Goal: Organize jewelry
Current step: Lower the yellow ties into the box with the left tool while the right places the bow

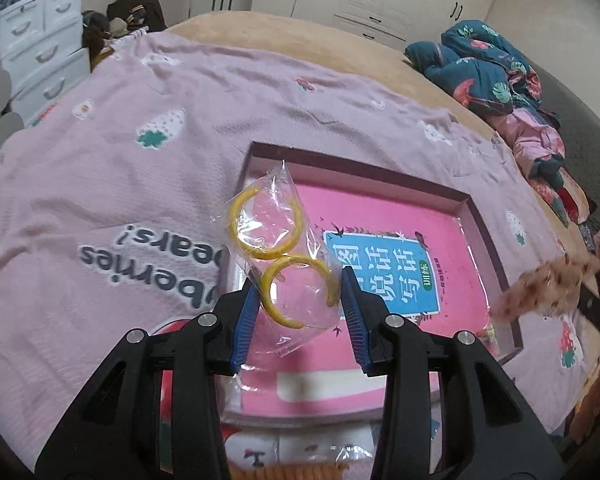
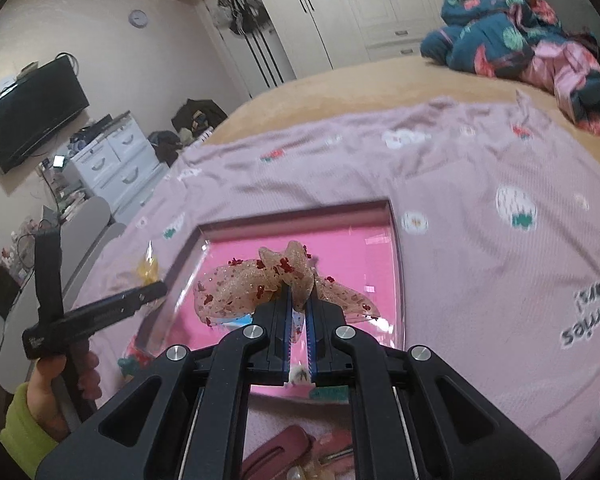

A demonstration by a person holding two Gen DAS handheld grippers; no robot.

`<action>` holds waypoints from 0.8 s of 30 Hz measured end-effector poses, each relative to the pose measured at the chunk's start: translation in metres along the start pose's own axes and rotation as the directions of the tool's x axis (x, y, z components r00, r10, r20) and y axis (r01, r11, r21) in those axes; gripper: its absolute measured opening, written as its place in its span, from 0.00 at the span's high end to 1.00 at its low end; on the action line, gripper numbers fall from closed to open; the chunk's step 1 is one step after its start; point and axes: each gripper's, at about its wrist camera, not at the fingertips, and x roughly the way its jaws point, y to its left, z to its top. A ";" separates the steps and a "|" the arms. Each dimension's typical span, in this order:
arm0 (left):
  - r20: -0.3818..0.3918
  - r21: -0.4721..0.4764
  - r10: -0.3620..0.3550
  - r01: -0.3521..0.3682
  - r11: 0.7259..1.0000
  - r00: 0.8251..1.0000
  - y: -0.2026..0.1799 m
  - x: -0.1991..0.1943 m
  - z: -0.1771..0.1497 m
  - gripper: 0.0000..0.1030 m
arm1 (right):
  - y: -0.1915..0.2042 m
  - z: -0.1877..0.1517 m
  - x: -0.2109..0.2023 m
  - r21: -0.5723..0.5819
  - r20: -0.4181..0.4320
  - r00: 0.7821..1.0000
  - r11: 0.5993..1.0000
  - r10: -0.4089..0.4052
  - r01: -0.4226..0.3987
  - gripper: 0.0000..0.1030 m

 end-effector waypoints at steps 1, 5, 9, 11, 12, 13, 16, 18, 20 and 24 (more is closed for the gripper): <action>-0.004 0.009 -0.002 0.002 1.000 1.000 -0.001 0.003 -0.001 0.69 | -0.002 -0.005 0.003 0.002 -0.011 1.000 1.000 -0.002 0.002 0.95; -0.043 0.058 -0.003 0.006 0.998 0.999 -0.008 0.018 -0.005 0.69 | -0.007 -0.017 0.014 0.016 -0.058 0.998 1.000 -0.006 0.007 0.94; -0.071 0.075 0.004 0.002 0.997 0.997 -0.009 0.028 -0.007 0.68 | -0.010 -0.023 0.026 0.023 -0.102 0.995 0.999 -0.020 0.022 0.94; -0.072 0.085 0.011 -0.005 0.996 0.997 -0.009 0.028 -0.008 0.67 | -0.012 -0.025 0.030 0.031 -0.116 0.993 0.999 -0.026 0.029 0.94; -0.072 0.090 0.014 -0.008 0.996 0.997 -0.010 0.029 -0.008 0.66 | -0.013 -0.027 0.032 0.039 -0.124 0.992 0.999 -0.027 0.032 0.94; -0.073 0.090 0.015 -0.009 0.996 0.997 -0.010 0.029 -0.009 0.66 | -0.015 -0.028 0.033 0.042 -0.128 0.991 0.999 -0.027 0.032 0.93; -0.078 0.081 0.003 0.003 0.997 0.997 -0.008 0.026 -0.010 0.64 | -0.020 -0.032 0.036 0.058 -0.135 0.990 0.997 -0.034 0.042 0.92; -0.073 0.085 0.001 0.005 0.996 0.997 -0.009 0.024 -0.011 0.59 | -0.025 -0.033 0.038 0.073 -0.137 0.990 0.996 -0.036 0.046 0.91; -0.068 0.087 0.001 0.005 0.996 0.998 -0.009 0.020 -0.013 0.53 | -0.028 -0.033 0.038 0.084 -0.139 0.989 0.995 -0.041 0.053 0.90; -0.055 0.081 -0.003 0.007 0.997 0.998 -0.007 0.011 -0.013 0.49 | -0.033 -0.034 0.036 0.100 -0.131 0.990 0.993 -0.052 0.065 0.77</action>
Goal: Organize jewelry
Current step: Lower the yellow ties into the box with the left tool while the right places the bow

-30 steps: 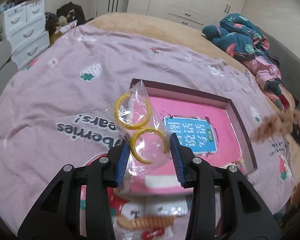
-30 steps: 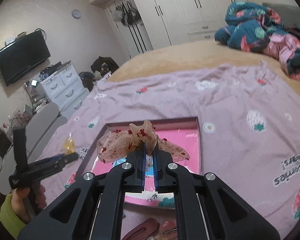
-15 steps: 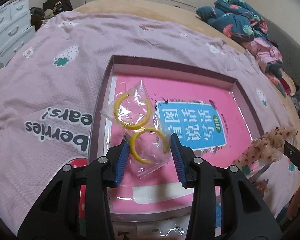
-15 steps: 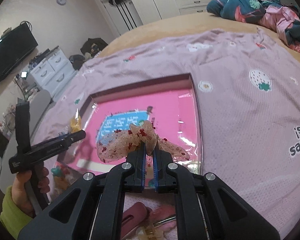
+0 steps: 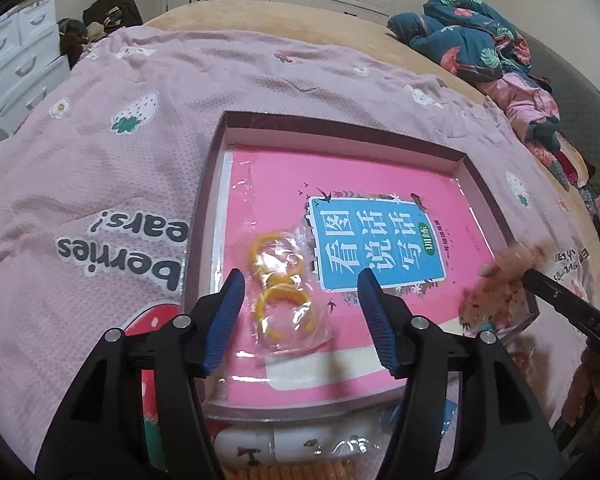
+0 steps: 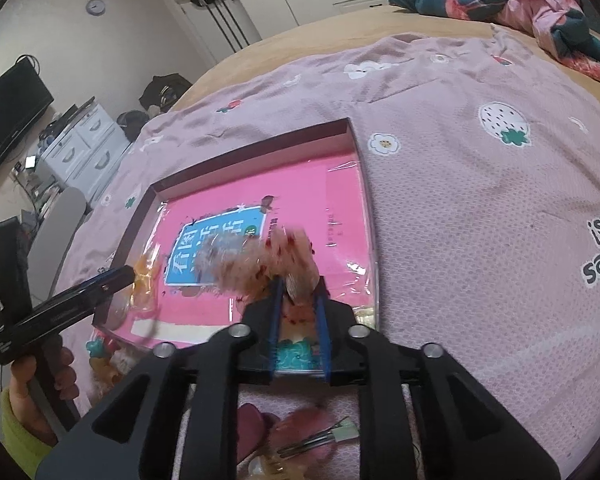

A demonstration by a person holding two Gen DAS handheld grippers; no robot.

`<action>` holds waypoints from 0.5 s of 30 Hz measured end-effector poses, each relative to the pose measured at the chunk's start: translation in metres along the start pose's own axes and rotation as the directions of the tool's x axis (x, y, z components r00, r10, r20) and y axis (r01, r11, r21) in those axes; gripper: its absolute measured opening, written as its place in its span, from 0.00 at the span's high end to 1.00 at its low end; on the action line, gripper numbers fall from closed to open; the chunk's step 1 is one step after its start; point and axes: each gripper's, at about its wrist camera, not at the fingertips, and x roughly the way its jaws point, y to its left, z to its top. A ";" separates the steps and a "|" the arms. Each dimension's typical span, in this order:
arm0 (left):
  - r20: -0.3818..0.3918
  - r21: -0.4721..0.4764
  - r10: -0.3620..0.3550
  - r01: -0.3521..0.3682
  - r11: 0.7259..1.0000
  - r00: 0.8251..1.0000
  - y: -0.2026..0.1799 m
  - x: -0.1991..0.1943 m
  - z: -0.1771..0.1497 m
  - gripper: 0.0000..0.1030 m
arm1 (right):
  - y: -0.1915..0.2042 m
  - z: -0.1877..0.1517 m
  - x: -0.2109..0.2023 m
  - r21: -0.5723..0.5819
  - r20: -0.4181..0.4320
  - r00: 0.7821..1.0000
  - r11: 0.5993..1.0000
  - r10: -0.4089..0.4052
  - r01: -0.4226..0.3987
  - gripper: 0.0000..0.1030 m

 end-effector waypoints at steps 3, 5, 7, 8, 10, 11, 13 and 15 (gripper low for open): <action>0.018 -0.009 -0.003 0.003 1.000 1.000 0.006 -0.011 0.000 0.45 | -0.002 -0.001 -0.003 0.010 0.014 1.000 1.000 -0.008 0.008 0.63; 0.033 -0.016 -0.002 0.003 1.000 0.999 0.009 -0.018 0.002 0.43 | -0.003 0.000 -0.006 0.010 0.026 1.000 1.000 -0.015 0.015 0.60; 0.051 -0.023 0.005 -0.003 1.000 0.999 0.012 -0.026 0.003 0.40 | -0.004 0.001 -0.011 0.010 0.048 0.999 1.000 -0.025 0.024 0.52; 0.059 -0.025 0.009 -0.008 1.000 0.998 0.014 -0.030 0.003 0.40 | -0.005 0.001 -0.014 0.012 0.061 0.998 1.000 -0.025 0.024 0.50; 0.073 -0.029 0.018 -0.015 0.999 0.997 0.016 -0.036 0.004 0.39 | -0.004 0.002 -0.020 0.013 0.086 0.996 1.000 -0.027 0.026 0.40; 0.079 -0.031 0.022 -0.020 0.999 0.997 0.017 -0.040 0.004 0.38 | -0.003 0.003 -0.026 0.008 0.104 0.994 1.000 -0.028 0.028 0.38; 0.093 -0.030 0.032 -0.029 0.999 0.995 0.018 -0.048 0.004 0.30 | -0.001 0.004 -0.034 -0.001 0.129 0.991 0.999 -0.033 0.033 0.31; 0.112 -0.027 0.043 -0.040 0.999 0.993 0.019 -0.056 0.003 0.29 | 0.002 0.005 -0.041 -0.013 0.149 0.988 0.999 -0.040 0.042 0.26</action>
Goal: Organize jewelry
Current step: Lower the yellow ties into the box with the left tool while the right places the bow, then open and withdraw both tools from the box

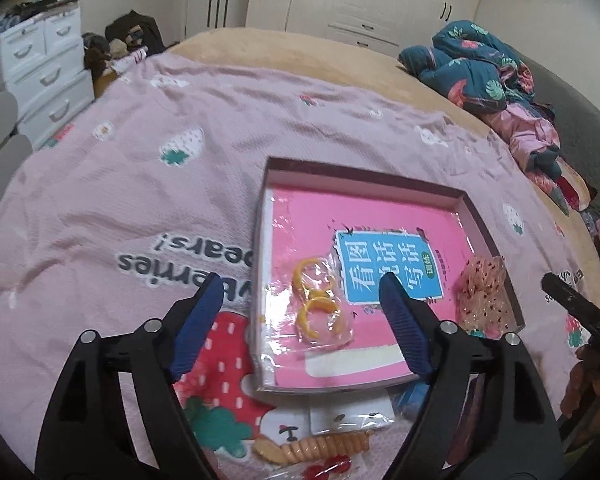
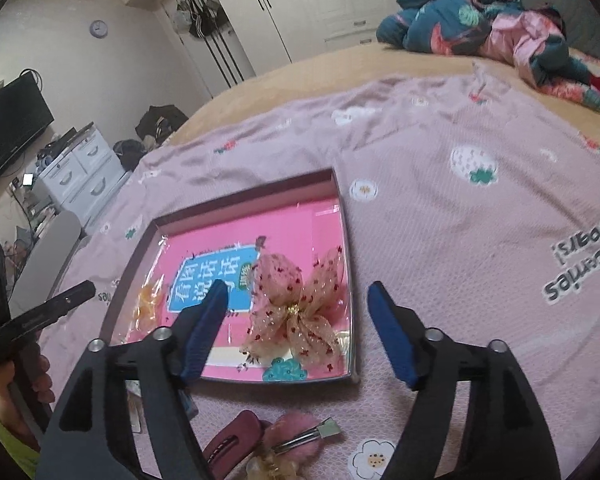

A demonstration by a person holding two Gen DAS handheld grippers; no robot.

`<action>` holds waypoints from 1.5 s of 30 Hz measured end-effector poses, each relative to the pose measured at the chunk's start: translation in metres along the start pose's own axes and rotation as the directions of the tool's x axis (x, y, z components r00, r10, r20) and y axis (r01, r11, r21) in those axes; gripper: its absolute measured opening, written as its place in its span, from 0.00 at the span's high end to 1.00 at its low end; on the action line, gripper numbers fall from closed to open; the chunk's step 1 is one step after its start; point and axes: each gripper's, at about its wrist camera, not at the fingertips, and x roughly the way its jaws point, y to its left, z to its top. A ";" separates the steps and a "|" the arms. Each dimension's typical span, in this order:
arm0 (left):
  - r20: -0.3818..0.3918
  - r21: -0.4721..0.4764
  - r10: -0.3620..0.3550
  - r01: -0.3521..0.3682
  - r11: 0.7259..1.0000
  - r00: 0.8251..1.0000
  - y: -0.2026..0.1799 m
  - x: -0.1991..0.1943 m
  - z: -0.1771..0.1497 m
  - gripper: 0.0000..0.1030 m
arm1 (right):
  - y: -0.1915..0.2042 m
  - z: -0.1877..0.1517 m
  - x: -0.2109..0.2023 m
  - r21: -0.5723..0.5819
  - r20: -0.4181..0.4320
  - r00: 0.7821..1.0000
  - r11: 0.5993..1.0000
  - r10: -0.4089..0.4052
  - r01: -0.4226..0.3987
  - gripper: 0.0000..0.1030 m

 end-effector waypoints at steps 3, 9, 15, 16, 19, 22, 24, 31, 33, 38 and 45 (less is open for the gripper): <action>0.035 0.003 0.009 -0.009 1.000 0.999 0.001 -0.016 0.003 0.21 | 0.006 0.002 -0.013 -0.024 0.040 0.999 1.000 -0.016 0.017 0.21; 0.098 -0.015 0.005 -0.004 1.000 0.995 0.004 -0.049 0.006 0.10 | 0.018 0.002 -0.046 -0.066 0.117 0.993 0.997 -0.024 0.032 0.12; 0.158 -0.023 -0.004 0.007 1.000 0.987 0.003 -0.080 0.001 0.09 | 0.035 -0.001 -0.079 -0.112 0.183 0.983 0.993 -0.011 0.032 0.08; 0.165 -0.024 -0.009 0.013 1.000 0.986 0.003 -0.084 -0.001 0.09 | 0.039 -0.002 -0.084 -0.123 0.192 0.981 0.992 -0.008 0.032 0.08; 0.178 -0.021 -0.020 0.024 0.999 0.984 0.002 -0.094 -0.007 0.09 | 0.047 -0.005 -0.097 -0.149 0.208 0.978 0.988 0.000 0.032 0.07; 0.198 -0.016 -0.029 0.033 0.999 0.980 -0.002 -0.107 -0.014 0.09 | 0.054 -0.010 -0.107 -0.170 0.216 0.976 0.985 0.004 0.034 0.07; 0.206 -0.009 -0.031 0.034 0.999 0.978 -0.003 -0.112 -0.018 0.09 | 0.057 -0.013 -0.114 -0.180 0.219 0.976 0.983 0.004 0.036 0.06; 0.213 0.014 -0.035 0.032 0.999 0.976 -0.009 -0.126 -0.034 0.09 | 0.061 -0.029 -0.131 -0.196 0.223 0.975 0.980 0.004 0.041 0.06; 0.211 0.015 -0.042 0.040 0.999 0.977 -0.010 -0.128 -0.039 0.09 | 0.061 -0.034 -0.136 -0.199 0.218 0.976 0.979 0.007 0.038 0.06; 0.200 0.031 -0.045 0.040 0.999 0.979 -0.012 -0.130 -0.046 0.09 | 0.062 -0.043 -0.143 -0.213 0.209 0.978 0.976 0.007 0.039 0.06; 0.182 0.042 -0.045 0.038 0.998 0.982 -0.013 -0.132 -0.058 0.09 | 0.067 -0.056 -0.149 -0.246 0.192 0.981 0.968 0.003 0.045 0.05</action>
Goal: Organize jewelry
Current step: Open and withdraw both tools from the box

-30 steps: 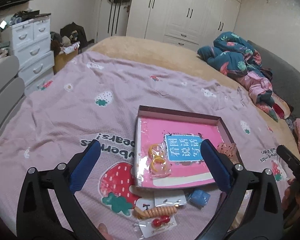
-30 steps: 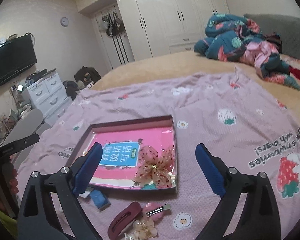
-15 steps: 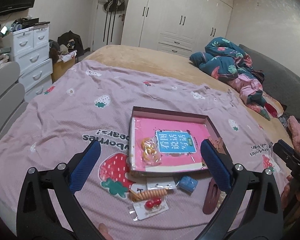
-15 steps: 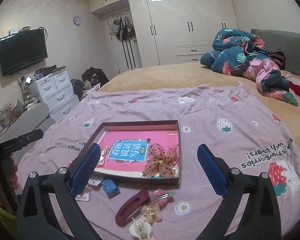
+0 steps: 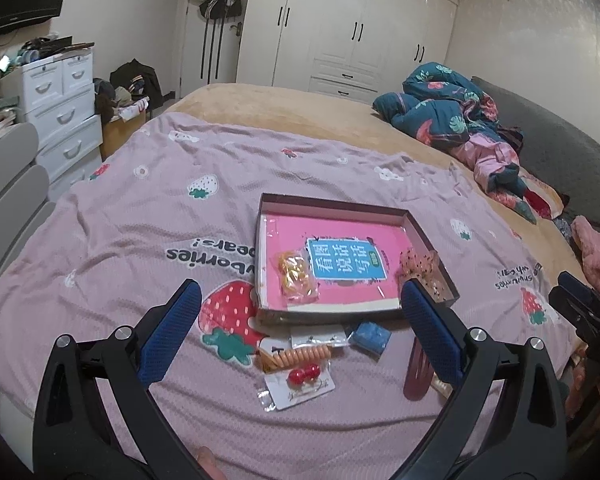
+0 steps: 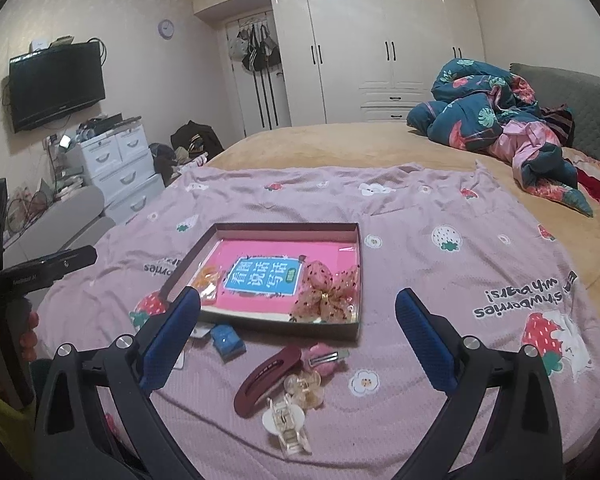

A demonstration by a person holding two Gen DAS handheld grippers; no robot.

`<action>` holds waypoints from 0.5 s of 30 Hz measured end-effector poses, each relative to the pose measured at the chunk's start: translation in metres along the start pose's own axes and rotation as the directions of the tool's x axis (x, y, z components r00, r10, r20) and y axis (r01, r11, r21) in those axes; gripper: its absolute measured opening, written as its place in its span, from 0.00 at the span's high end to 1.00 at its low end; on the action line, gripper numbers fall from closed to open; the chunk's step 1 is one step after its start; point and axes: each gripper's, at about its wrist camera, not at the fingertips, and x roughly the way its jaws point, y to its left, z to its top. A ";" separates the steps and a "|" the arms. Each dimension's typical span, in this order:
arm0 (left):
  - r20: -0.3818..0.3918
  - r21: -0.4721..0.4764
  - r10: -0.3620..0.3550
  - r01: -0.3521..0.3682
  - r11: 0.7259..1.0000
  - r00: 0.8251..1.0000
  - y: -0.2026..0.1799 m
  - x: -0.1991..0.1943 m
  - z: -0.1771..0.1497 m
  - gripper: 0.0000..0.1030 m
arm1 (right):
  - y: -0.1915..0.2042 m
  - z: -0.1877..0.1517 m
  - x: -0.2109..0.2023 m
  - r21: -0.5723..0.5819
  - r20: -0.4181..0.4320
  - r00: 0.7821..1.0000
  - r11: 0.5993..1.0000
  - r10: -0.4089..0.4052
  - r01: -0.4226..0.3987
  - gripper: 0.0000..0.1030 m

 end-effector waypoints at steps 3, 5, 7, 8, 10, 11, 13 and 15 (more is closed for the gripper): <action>-0.010 0.010 0.005 -0.005 1.000 1.000 -0.001 -0.001 -0.005 0.09 | 0.001 -0.004 -0.002 -0.006 -0.011 1.000 1.000 -0.002 0.002 0.05; -0.013 0.013 0.006 -0.006 1.000 1.000 -0.001 -0.003 -0.007 0.09 | 0.001 -0.007 -0.002 -0.009 -0.022 1.000 1.000 -0.001 0.001 0.05; -0.016 0.016 0.010 -0.009 1.000 1.000 -0.001 -0.004 -0.010 0.09 | 0.001 -0.011 -0.003 -0.014 -0.030 1.000 1.000 0.000 0.000 0.05; -0.018 0.016 0.015 -0.014 1.000 1.000 0.000 -0.004 -0.011 0.09 | 0.002 -0.014 -0.003 -0.018 -0.038 0.999 1.000 0.000 0.000 0.05; -0.024 0.010 0.016 -0.016 1.000 1.000 0.003 -0.005 -0.014 0.09 | 0.003 -0.017 -0.003 -0.027 -0.047 0.999 1.000 0.001 -0.002 0.05; -0.027 0.008 0.018 -0.018 1.000 0.999 0.003 -0.006 -0.015 0.09 | 0.004 -0.020 -0.004 -0.033 -0.055 0.998 0.999 0.003 -0.004 0.05; -0.033 0.008 0.020 -0.020 1.000 0.999 0.005 -0.006 -0.018 0.09 | 0.006 -0.025 -0.004 -0.045 -0.068 0.998 0.999 0.004 -0.007 0.05; -0.042 0.016 0.030 -0.030 0.999 0.999 0.006 -0.006 -0.022 0.09 | 0.008 -0.030 -0.003 -0.055 -0.082 0.997 0.998 0.005 -0.009 0.05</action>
